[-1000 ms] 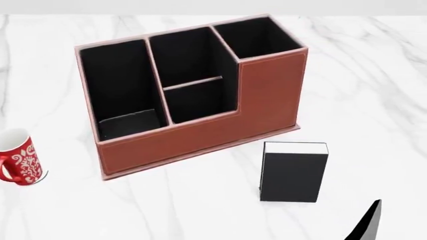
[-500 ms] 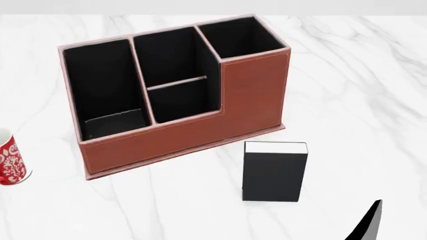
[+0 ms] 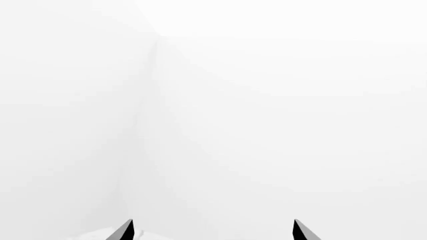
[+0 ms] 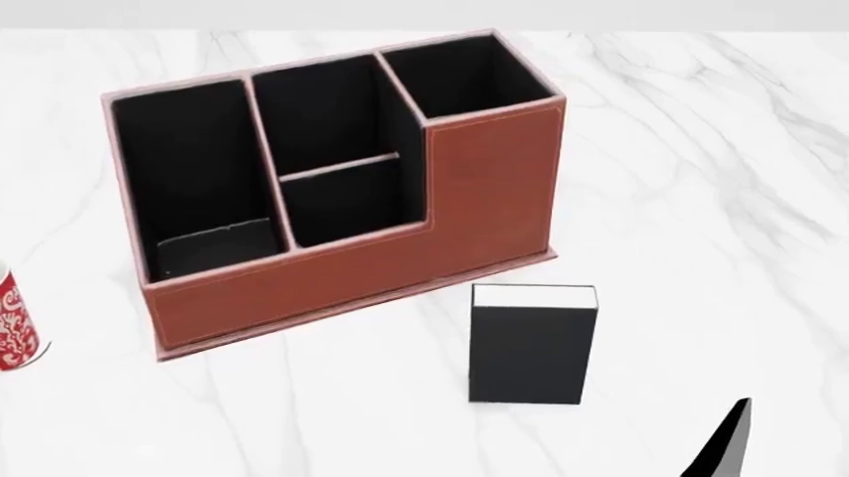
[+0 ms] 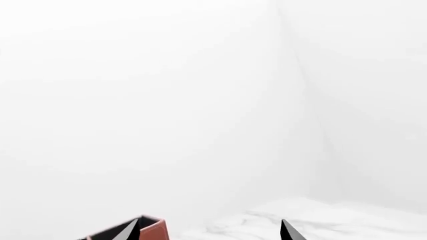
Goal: Pick up the book and place it in the back compartment of the caddy.
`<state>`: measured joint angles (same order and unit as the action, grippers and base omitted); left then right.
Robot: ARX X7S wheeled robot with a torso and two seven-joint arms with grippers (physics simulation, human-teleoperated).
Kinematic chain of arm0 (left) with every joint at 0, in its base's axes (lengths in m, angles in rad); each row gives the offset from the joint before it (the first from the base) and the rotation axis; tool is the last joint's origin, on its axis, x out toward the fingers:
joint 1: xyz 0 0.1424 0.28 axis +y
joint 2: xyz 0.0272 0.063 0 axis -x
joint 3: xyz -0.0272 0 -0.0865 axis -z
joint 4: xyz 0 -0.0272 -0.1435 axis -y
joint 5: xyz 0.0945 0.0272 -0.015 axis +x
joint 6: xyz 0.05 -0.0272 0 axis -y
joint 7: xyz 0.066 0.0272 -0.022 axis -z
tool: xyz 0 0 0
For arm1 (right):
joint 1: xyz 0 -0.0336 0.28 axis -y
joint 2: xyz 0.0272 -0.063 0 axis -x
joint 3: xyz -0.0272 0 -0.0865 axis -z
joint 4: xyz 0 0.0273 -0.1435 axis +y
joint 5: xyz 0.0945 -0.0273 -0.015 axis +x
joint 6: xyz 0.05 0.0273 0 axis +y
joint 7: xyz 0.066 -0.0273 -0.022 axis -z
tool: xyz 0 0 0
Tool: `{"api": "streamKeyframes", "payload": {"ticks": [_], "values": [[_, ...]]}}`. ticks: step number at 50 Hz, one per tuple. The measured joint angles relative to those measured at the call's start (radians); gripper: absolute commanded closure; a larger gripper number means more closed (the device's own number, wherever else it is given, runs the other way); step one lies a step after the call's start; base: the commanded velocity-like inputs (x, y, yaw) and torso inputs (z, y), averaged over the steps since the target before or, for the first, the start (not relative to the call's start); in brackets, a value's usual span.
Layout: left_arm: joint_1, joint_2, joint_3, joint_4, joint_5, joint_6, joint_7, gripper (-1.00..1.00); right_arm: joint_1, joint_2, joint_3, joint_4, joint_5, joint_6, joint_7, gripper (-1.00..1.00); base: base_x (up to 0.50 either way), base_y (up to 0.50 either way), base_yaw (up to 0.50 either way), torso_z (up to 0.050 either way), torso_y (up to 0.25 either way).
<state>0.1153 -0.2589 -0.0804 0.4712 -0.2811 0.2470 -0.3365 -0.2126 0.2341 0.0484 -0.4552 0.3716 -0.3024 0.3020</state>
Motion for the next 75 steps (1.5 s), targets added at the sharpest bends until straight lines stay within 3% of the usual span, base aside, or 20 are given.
{"api": "streamKeyframes", "payload": {"ticks": [75], "values": [[-0.001,-0.025,0.024,-0.011,-0.005,0.014,-0.025,-1.0,0.001,0.022,-0.029,0.015,-0.008,-0.036,0.021,-1.0,0.09,-0.01,0.0,0.0,0.0]]}}
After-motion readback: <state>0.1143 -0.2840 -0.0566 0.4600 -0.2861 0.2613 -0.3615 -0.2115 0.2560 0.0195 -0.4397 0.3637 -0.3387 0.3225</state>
